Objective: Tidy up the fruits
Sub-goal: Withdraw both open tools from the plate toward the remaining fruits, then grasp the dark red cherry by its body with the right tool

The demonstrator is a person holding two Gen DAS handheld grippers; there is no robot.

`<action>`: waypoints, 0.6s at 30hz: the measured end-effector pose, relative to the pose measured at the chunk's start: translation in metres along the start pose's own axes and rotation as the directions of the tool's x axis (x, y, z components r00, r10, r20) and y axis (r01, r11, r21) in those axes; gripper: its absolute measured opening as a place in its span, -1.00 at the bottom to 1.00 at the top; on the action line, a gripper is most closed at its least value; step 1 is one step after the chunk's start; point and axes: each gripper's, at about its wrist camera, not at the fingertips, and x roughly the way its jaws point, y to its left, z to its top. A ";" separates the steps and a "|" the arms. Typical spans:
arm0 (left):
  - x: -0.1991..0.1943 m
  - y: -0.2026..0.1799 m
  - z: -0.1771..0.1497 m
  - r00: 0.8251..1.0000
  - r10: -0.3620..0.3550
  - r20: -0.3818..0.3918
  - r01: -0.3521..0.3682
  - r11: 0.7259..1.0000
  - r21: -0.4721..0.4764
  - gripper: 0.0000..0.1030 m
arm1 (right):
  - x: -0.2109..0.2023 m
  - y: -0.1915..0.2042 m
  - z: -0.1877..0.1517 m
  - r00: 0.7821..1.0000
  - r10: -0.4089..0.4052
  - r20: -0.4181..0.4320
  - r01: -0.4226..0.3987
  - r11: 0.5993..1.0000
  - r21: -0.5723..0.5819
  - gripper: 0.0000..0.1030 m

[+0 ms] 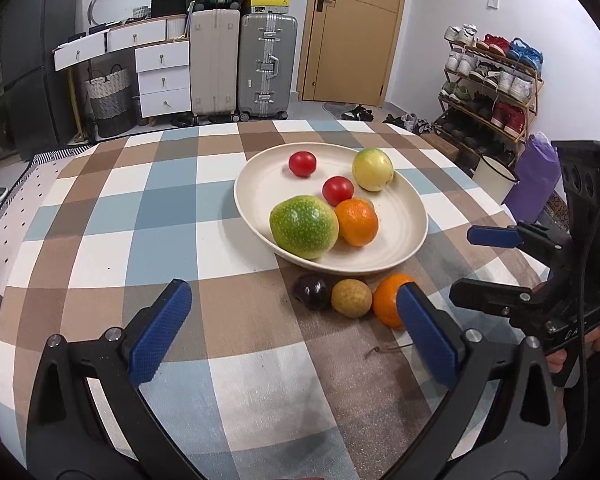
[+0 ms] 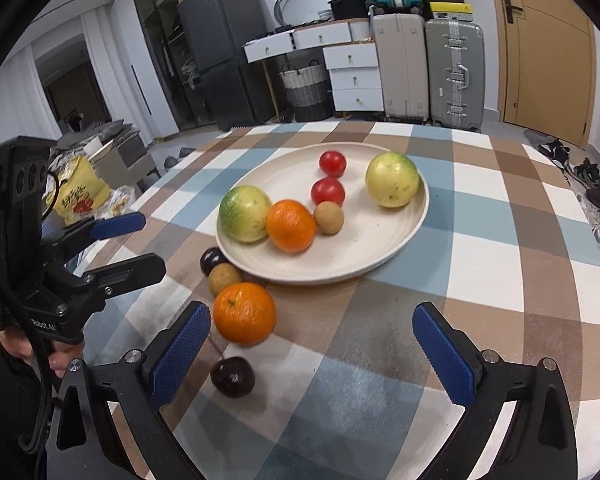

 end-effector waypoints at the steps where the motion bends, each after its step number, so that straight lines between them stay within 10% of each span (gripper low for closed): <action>1: 0.001 -0.001 -0.001 1.000 0.000 -0.003 0.000 1.000 0.006 0.98 | 0.000 0.002 -0.001 1.000 0.002 -0.007 -0.002 1.000 -0.012 0.99; 18: 0.015 -0.005 -0.003 1.000 0.020 -0.023 -0.019 0.999 0.026 0.98 | 0.015 0.033 -0.021 0.986 0.067 -0.152 -0.094 0.979 -0.181 0.52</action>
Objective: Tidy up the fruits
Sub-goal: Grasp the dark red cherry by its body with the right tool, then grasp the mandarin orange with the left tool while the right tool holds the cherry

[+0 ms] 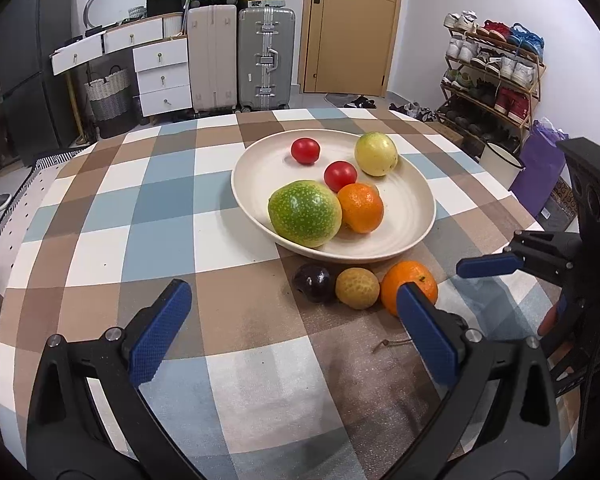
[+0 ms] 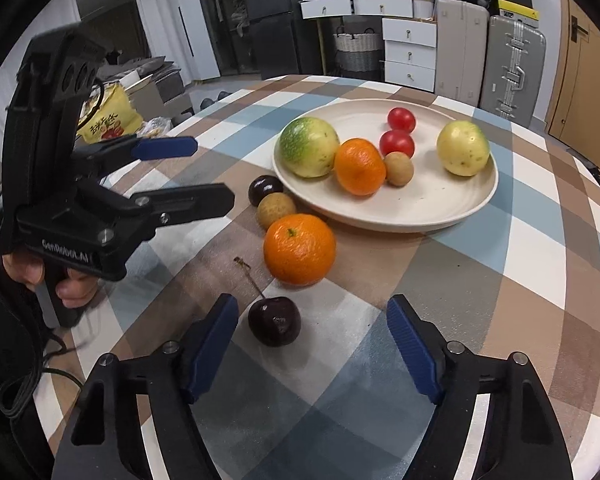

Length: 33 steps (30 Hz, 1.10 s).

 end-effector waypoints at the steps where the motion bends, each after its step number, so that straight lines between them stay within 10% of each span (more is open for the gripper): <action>1: 0.000 0.001 0.000 1.000 -0.001 0.000 0.001 1.000 -0.002 0.98 | 0.001 0.001 -0.001 1.000 0.010 -0.004 -0.010 1.000 -0.007 0.49; 16: 0.002 0.010 0.001 1.000 0.014 -0.003 -0.014 1.000 -0.026 0.98 | 0.003 0.017 -0.005 0.999 0.041 -0.009 -0.042 0.995 -0.095 -0.47; 33: 0.005 0.015 -0.001 1.000 0.030 -0.005 -0.030 0.998 -0.049 0.97 | -0.032 0.002 0.006 0.985 0.034 0.170 -0.027 0.999 -0.044 -0.48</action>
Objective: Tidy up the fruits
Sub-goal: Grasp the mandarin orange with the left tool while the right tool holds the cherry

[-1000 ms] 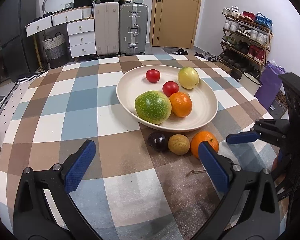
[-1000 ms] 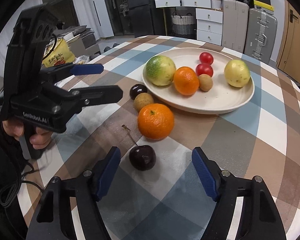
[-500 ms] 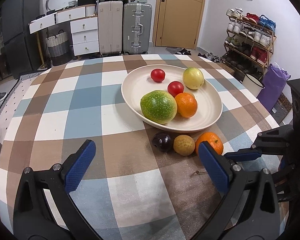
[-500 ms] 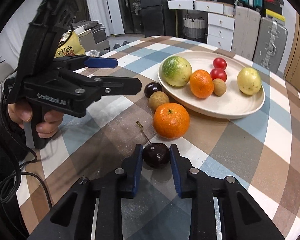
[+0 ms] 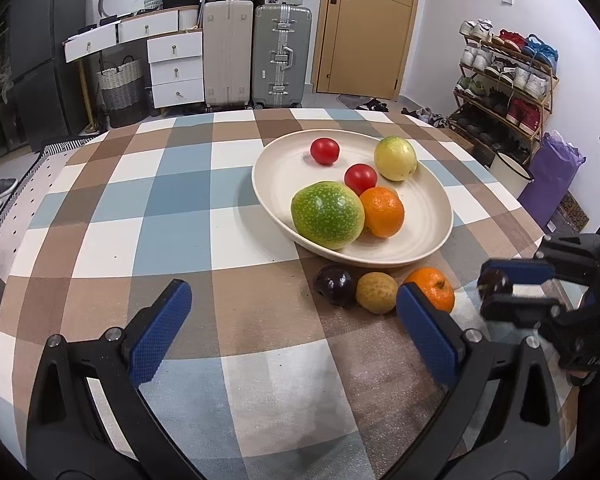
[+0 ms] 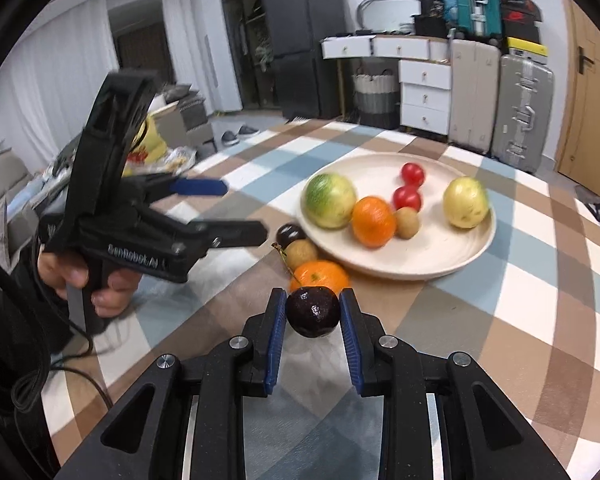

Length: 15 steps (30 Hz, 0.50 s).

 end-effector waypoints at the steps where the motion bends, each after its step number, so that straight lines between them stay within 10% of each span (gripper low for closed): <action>1: 0.001 0.001 0.000 1.000 0.004 -0.004 -0.004 1.000 -0.004 0.97 | -0.002 -0.002 0.001 1.000 -0.006 0.010 0.006 1.000 0.011 -0.48; 15: 0.003 -0.037 -0.008 0.982 -0.181 -0.048 0.184 0.981 0.062 0.65 | -0.010 -0.032 0.003 0.990 -0.134 0.039 0.127 0.982 0.142 -0.47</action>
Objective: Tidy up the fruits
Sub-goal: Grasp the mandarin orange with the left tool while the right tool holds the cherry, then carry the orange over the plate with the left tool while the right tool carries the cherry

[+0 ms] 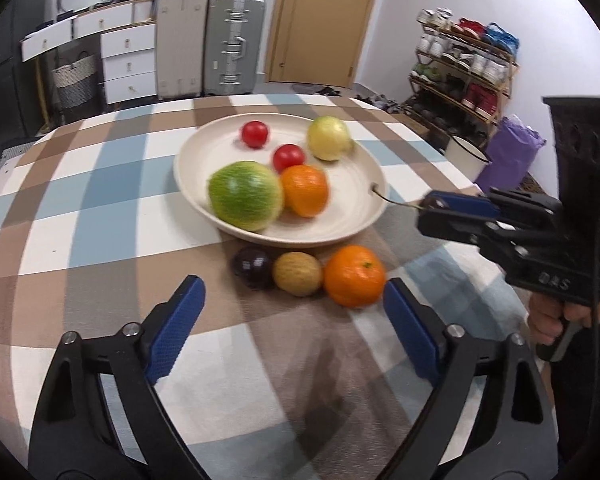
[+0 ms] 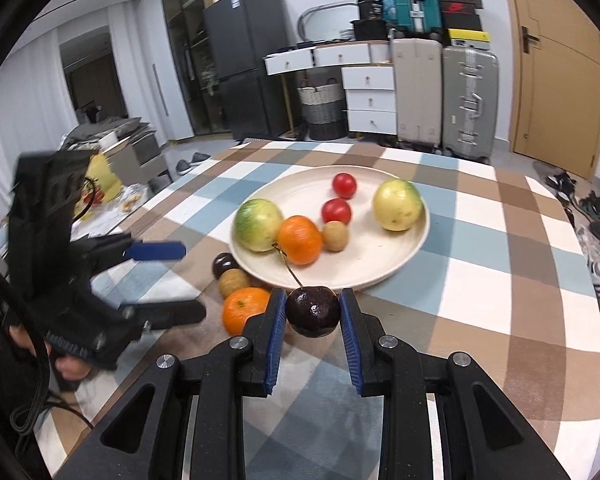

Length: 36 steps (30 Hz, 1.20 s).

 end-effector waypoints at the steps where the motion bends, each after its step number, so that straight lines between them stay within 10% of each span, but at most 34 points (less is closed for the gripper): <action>1: 0.001 -0.004 0.000 1.000 -0.009 0.000 0.009 1.000 0.014 0.55 | 0.000 -0.001 0.000 1.000 -0.003 0.000 0.003 1.000 0.005 -0.47; 11: 0.013 -0.037 -0.001 0.995 -0.087 -0.040 0.091 0.992 0.090 -0.01 | 0.002 -0.003 0.000 1.000 -0.015 -0.008 0.015 1.000 0.012 -0.47; 36: 0.037 -0.055 0.008 0.997 -0.001 -0.076 0.014 0.986 0.166 -0.27 | -0.004 -0.008 0.000 1.000 -0.026 0.006 0.026 0.999 0.029 -0.47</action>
